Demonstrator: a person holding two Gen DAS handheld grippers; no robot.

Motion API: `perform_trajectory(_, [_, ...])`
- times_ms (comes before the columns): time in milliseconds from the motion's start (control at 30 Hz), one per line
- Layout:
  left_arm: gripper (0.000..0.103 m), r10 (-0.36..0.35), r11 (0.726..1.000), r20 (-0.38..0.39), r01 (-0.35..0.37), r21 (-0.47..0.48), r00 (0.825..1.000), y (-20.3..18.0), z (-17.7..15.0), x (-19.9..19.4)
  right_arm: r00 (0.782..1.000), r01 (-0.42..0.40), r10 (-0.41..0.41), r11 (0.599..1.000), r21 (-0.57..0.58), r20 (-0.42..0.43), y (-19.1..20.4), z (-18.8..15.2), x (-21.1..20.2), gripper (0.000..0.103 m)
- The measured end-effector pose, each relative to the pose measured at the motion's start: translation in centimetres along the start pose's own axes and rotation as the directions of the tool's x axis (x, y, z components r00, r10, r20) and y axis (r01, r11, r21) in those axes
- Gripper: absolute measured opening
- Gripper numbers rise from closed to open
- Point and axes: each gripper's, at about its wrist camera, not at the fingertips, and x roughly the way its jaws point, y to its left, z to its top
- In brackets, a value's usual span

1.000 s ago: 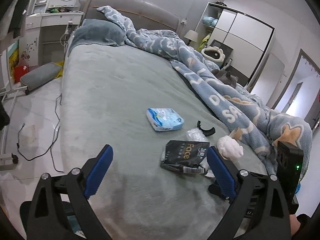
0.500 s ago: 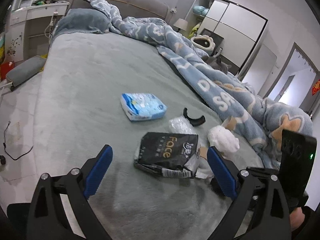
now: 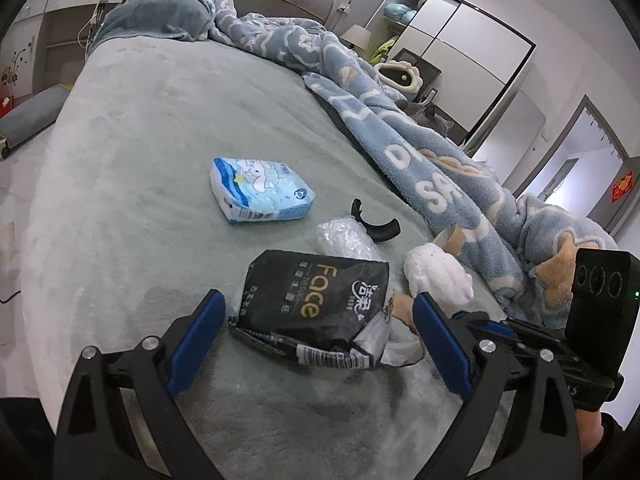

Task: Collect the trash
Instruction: 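Grasp the black 'Face' snack bag with the left tool while the right tool holds the strip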

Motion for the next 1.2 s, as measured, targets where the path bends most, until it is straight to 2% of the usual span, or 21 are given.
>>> perform_trajectory(200, [0.081, -0.002, 1.000, -0.005, 0.002, -0.018, 1.000, 0.2, -0.1, -0.1, 0.999, 0.007, -0.007, 1.000, -0.001, 0.033, 0.3, 0.6, -0.9, 0.020])
perform_trajectory(433, [0.074, 0.013, 1.000, 0.006, -0.014, 0.017, 1.000, -0.2, -0.2, -1.0, 0.998, 0.017, -0.017, 1.000, 0.002, 0.063, 1.1, 1.5, -1.5, 0.020])
perform_trajectory(767, [0.074, 0.153, 0.983, 0.073, -0.160, 0.094, 0.985, 0.5, 0.3, -5.7, 0.992, 0.026, -0.025, 1.000, -0.009, 0.123, 4.6, 3.2, -1.4, 0.020])
perform_trajectory(1033, [0.074, 0.257, 0.955, 0.071, -0.264, 0.136, 0.964, 2.0, -0.2, -9.2, 0.990, 0.039, -0.035, 0.999, -0.024, 0.140, 7.7, 3.4, -1.1, 0.020])
perform_trajectory(1200, [0.074, 0.293, 0.938, 0.069, -0.301, 0.172, 0.953, 2.5, -0.8, -10.9, 0.990, 0.037, -0.030, 0.998, -0.046, 0.140, 10.3, 3.0, -0.6, 0.020])
